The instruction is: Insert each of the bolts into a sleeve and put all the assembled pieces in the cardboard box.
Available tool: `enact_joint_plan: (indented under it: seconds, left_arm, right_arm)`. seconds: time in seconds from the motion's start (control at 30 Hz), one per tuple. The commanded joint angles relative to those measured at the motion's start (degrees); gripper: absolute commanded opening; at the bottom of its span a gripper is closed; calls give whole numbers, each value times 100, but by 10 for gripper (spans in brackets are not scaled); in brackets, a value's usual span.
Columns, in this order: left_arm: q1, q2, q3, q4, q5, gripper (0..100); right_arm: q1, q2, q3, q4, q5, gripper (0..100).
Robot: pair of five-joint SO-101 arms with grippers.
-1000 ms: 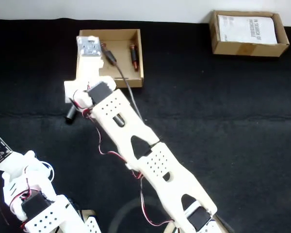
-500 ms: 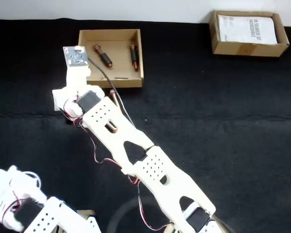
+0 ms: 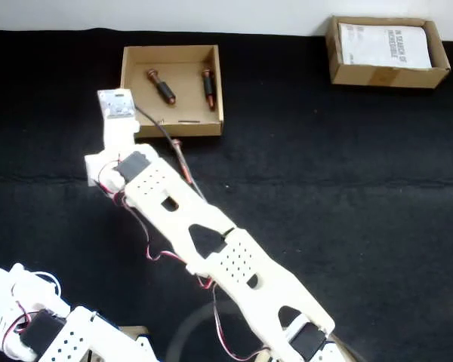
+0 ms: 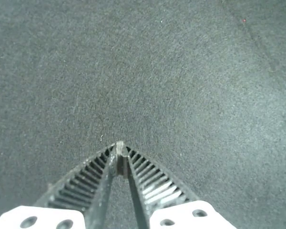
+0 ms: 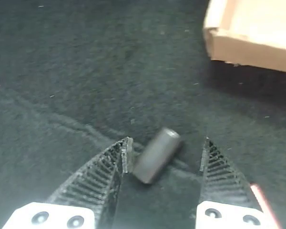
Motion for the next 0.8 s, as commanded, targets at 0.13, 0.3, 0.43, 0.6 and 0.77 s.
enact_joint_plan:
  seconds: [0.13,0.3,0.43,0.6,0.77]
  left_arm:
    - [-75,-180,92,9,-35,9]
    - [-75,-189,92,9,-35,9]
    - [-75,-198,92,9,-35,9]
    - [-75,-207,92,9,-35,9]
    - [-75,-207,92,9,-35,9]
  right_arm:
    - [-207,13,-251,-163,0,206]
    - [-215,523,-884,-207,624,206]
    - [-136,875,-1244,-171,888,206]
    - [-101,1015,-1297,-198,1319,188]
    - [-4,1033,-1253,-171,1653,4]
